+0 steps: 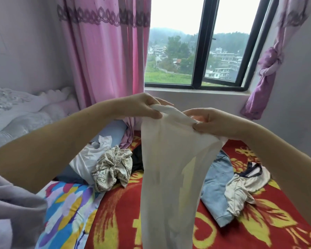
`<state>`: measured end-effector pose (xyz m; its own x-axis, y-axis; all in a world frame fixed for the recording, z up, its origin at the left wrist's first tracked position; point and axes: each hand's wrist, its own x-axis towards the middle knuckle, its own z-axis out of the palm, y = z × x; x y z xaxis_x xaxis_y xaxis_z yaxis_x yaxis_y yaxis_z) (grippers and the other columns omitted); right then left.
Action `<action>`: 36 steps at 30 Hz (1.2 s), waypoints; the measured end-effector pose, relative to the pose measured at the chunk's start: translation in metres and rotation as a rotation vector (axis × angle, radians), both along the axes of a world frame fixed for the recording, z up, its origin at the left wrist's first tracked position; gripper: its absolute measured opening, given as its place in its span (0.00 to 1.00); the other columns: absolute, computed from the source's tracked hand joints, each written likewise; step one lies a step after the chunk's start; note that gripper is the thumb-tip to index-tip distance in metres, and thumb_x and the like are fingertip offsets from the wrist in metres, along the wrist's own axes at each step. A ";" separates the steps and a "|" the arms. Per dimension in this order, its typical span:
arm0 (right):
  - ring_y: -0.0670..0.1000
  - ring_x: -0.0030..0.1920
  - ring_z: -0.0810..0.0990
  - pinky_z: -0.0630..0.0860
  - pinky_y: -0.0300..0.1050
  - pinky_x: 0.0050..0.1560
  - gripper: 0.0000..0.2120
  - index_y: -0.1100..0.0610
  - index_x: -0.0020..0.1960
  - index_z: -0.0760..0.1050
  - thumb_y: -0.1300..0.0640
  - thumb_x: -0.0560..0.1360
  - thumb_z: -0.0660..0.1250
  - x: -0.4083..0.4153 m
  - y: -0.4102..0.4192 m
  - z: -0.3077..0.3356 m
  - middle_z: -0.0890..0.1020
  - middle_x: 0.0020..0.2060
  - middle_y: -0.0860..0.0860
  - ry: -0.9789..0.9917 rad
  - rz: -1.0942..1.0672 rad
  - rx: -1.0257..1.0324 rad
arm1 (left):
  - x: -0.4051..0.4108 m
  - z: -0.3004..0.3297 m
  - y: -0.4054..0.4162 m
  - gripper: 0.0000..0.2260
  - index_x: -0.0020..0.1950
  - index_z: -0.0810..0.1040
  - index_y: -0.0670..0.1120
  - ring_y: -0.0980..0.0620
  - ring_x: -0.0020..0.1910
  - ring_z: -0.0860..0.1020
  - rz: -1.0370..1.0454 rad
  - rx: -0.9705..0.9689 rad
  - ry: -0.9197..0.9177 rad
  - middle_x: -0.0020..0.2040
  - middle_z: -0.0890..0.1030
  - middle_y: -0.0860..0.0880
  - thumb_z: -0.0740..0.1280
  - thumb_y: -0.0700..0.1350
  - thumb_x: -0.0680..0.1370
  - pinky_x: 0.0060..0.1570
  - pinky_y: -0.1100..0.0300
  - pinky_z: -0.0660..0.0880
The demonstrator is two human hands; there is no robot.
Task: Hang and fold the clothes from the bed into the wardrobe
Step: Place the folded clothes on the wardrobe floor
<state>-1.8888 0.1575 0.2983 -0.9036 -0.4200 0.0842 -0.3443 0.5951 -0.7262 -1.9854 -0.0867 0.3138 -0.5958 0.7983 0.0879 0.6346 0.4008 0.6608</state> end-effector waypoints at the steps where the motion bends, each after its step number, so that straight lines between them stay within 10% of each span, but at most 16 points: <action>1: 0.45 0.43 0.82 0.78 0.38 0.42 0.25 0.43 0.58 0.76 0.71 0.77 0.58 0.000 0.001 0.000 0.85 0.45 0.46 -0.032 0.029 -0.018 | 0.001 0.002 0.004 0.07 0.48 0.84 0.47 0.63 0.66 0.70 -0.053 -0.012 -0.041 0.70 0.71 0.60 0.70 0.47 0.74 0.63 0.63 0.70; 8: 0.44 0.45 0.83 0.79 0.38 0.44 0.22 0.49 0.56 0.78 0.73 0.77 0.58 -0.014 0.017 0.000 0.85 0.45 0.46 -0.132 0.039 -0.199 | -0.003 -0.020 0.027 0.14 0.54 0.74 0.45 0.52 0.46 0.80 -0.055 0.059 -0.288 0.47 0.81 0.51 0.73 0.45 0.72 0.43 0.57 0.79; 14: 0.53 0.39 0.71 0.68 0.44 0.41 0.10 0.57 0.34 0.67 0.68 0.71 0.59 -0.092 0.044 -0.055 0.73 0.35 0.52 0.076 -0.254 0.664 | -0.053 -0.037 0.056 0.11 0.33 0.77 0.49 0.57 0.30 0.70 0.175 -0.190 0.084 0.30 0.73 0.55 0.70 0.41 0.75 0.34 0.62 0.67; 25: 0.52 0.38 0.68 0.60 0.43 0.37 0.15 0.54 0.33 0.62 0.72 0.71 0.54 -0.178 0.039 -0.021 0.70 0.35 0.53 0.754 -0.570 0.265 | -0.098 0.047 0.063 0.13 0.59 0.78 0.40 0.47 0.47 0.77 0.333 -0.202 0.795 0.50 0.81 0.42 0.64 0.46 0.79 0.51 0.55 0.74; 31: 0.50 0.34 0.63 0.60 0.35 0.30 0.19 0.50 0.30 0.58 0.74 0.64 0.54 -0.147 0.016 -0.074 0.63 0.27 0.45 0.596 -0.293 0.126 | -0.061 -0.014 0.025 0.12 0.59 0.78 0.46 0.66 0.34 0.74 0.170 -0.148 0.282 0.41 0.78 0.55 0.69 0.47 0.77 0.36 0.75 0.70; 36: 0.50 0.36 0.67 0.60 0.39 0.37 0.17 0.50 0.34 0.65 0.72 0.70 0.58 -0.112 -0.004 -0.235 0.68 0.32 0.47 0.175 -0.113 0.361 | -0.033 -0.196 0.004 0.05 0.41 0.76 0.50 0.57 0.33 0.71 0.063 -0.359 -0.122 0.34 0.74 0.54 0.67 0.46 0.77 0.38 0.59 0.68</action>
